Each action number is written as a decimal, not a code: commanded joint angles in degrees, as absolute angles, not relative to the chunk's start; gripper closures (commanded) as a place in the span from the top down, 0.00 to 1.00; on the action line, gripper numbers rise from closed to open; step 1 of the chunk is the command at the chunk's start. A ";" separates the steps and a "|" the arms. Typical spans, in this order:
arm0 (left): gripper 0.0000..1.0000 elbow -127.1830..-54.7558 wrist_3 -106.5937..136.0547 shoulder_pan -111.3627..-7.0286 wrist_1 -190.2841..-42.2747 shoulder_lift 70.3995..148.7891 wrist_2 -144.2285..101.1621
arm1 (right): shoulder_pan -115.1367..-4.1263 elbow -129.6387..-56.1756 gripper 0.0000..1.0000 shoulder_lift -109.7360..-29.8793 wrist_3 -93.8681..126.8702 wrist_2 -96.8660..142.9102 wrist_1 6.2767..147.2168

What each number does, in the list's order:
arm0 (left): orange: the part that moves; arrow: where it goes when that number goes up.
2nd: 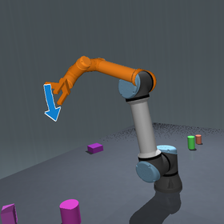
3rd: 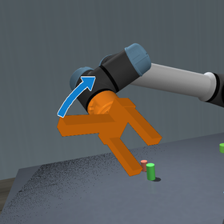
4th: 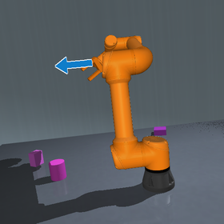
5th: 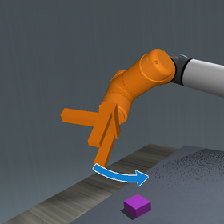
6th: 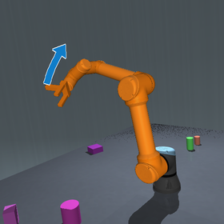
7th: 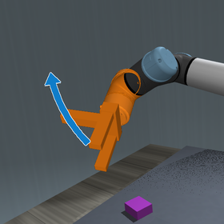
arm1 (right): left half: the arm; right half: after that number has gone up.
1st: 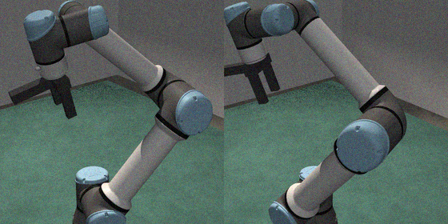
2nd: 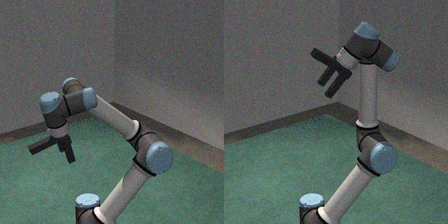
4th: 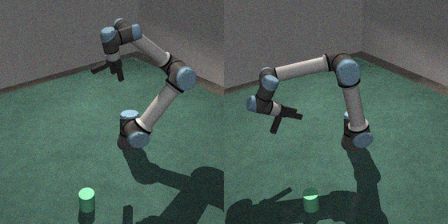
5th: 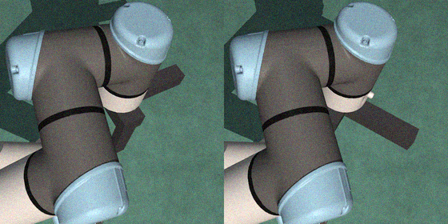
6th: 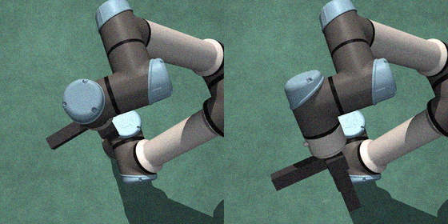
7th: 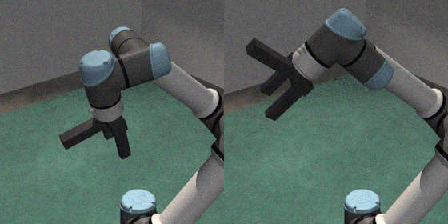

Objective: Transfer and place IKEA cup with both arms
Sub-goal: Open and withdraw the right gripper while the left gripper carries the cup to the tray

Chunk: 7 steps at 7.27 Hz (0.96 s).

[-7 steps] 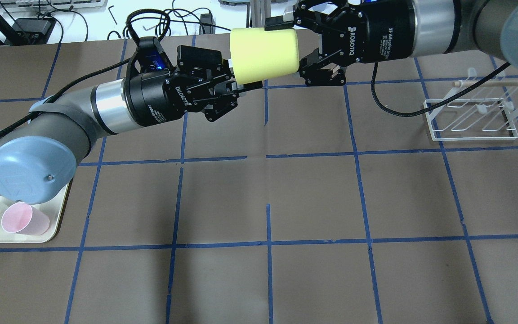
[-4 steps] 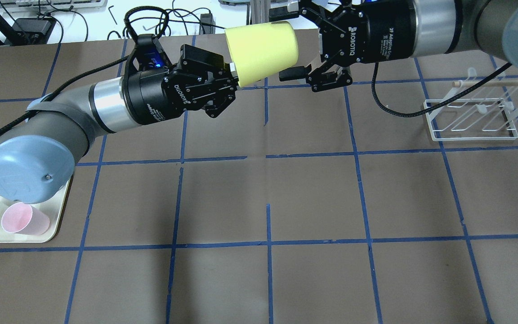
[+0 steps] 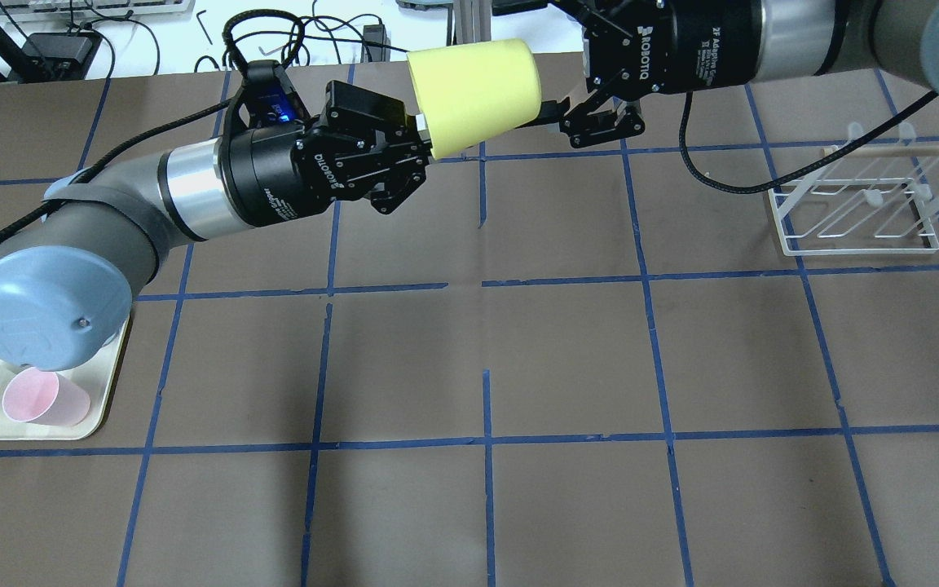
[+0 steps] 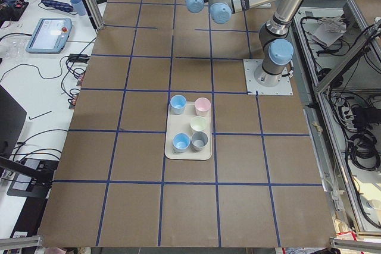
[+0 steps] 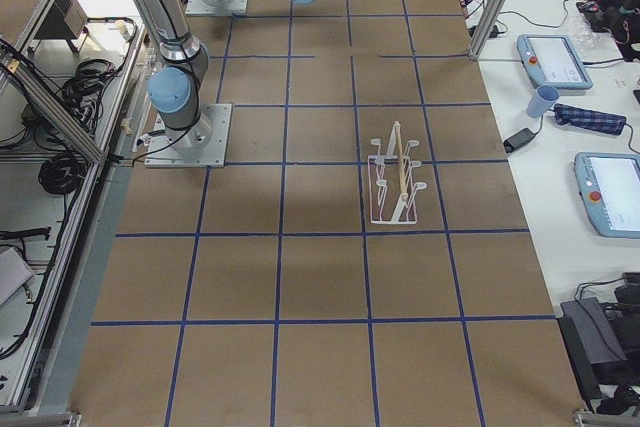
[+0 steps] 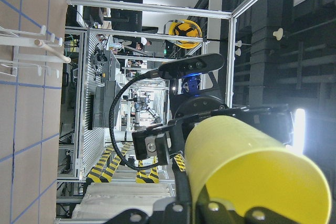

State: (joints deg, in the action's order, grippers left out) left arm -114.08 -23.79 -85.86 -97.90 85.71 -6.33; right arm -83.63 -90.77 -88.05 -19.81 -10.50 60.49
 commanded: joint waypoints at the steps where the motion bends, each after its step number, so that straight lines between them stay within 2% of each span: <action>1: 0.00 -114.43 -23.82 -84.65 -98.00 84.99 -3.96 | -83.23 -86.59 1.00 -85.62 -18.90 -14.65 60.47; 4: 0.00 -114.08 -22.50 -77.02 -97.21 83.67 15.13 | -80.86 -81.83 1.00 -84.46 -17.67 -29.99 60.73; 7: 0.00 -113.99 -22.50 -71.20 -91.88 82.88 38.14 | -81.12 -82.52 1.00 -85.25 -6.74 -57.55 72.28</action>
